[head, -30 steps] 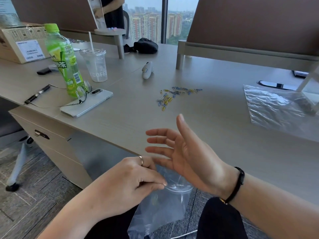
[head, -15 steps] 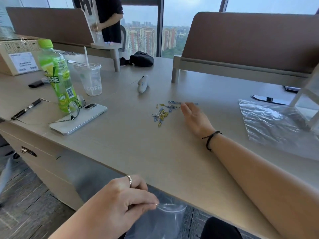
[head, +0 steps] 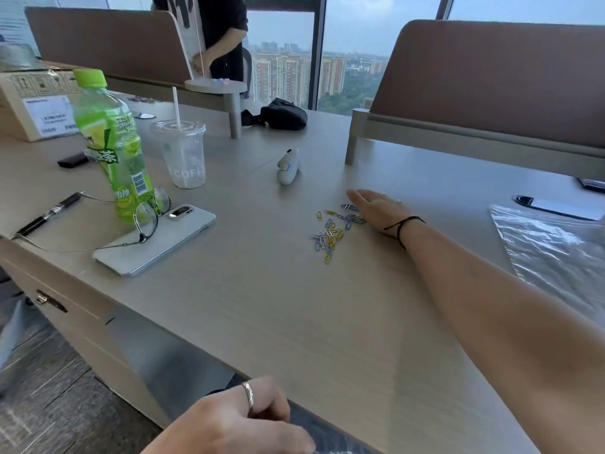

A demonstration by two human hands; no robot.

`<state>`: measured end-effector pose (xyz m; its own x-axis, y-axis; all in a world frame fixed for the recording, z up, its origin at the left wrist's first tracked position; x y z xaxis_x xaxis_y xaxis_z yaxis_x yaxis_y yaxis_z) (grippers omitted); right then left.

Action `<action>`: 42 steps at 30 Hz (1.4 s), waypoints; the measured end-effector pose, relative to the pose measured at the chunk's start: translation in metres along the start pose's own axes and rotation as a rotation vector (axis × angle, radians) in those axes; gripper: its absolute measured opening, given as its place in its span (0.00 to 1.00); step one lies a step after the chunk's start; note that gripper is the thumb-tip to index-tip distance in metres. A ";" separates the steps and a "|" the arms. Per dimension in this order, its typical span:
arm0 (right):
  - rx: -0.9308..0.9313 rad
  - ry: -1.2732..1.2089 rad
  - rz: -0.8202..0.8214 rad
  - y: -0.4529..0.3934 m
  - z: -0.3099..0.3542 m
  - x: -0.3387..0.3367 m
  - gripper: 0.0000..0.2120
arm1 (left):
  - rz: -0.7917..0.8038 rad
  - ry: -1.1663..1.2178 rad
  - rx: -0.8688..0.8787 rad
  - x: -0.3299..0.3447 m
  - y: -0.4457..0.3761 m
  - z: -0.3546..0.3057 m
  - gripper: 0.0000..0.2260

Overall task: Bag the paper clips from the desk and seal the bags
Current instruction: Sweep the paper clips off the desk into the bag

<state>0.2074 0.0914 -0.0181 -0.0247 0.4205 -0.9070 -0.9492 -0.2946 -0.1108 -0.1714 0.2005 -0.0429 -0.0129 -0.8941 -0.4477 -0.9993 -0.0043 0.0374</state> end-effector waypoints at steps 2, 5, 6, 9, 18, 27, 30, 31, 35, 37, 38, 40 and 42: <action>-0.071 -0.078 0.065 0.001 0.020 0.010 0.35 | -0.034 0.069 -0.113 -0.005 -0.002 0.009 0.12; -0.178 -0.202 0.142 0.007 0.049 0.025 0.33 | 0.003 0.169 -0.270 0.000 -0.001 0.013 0.12; -0.207 -0.224 0.168 0.011 0.057 0.030 0.31 | 0.001 0.181 -0.315 -0.001 -0.003 0.015 0.13; -0.305 -0.255 0.219 0.023 0.075 0.040 0.31 | 0.115 0.081 -0.330 0.011 0.003 0.012 0.17; -0.557 -0.217 0.331 0.091 0.094 0.048 0.29 | -0.024 -0.448 0.508 0.005 0.010 -0.040 0.04; -0.649 -0.263 0.404 0.185 0.092 0.031 0.24 | -0.060 -0.418 0.486 0.019 0.023 -0.040 0.05; -0.645 -0.299 0.420 0.209 0.089 0.025 0.25 | -0.078 -0.411 0.486 0.020 0.027 -0.041 0.05; -0.654 -0.302 0.418 0.216 0.088 0.023 0.26 | -0.085 -0.417 0.484 0.021 0.029 -0.041 0.05; -0.669 -0.337 0.396 0.237 0.086 0.016 0.26 | -0.103 -0.407 0.483 0.022 0.033 -0.041 0.05; -0.664 -0.361 0.383 0.244 0.085 0.012 0.27 | -0.107 -0.390 0.484 0.022 0.035 -0.043 0.05; -0.663 -0.378 0.380 0.247 0.084 0.011 0.27 | -0.107 -0.384 0.483 0.022 0.036 -0.044 0.05; -0.658 -0.417 0.379 0.253 0.083 0.007 0.26 | -0.106 -0.380 0.481 0.023 0.036 -0.045 0.04; -0.650 -0.456 0.385 0.260 0.082 0.005 0.25 | -0.112 -0.372 0.480 0.022 0.035 -0.045 0.04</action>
<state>-0.0649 0.0869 -0.0179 -0.5609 0.4521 -0.6935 -0.4862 -0.8579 -0.1661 -0.2055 0.1602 -0.0114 0.1683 -0.6834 -0.7104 -0.8985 0.1900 -0.3957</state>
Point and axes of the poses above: each hand's wrist, its own y-axis away from the middle knuckle, its own x-axis out of the palm, z = x × y, the point moved 9 cm from there along -y, towards the middle knuckle, and after that the axes turned 7 degrees about -z, right-handed, at the moved point
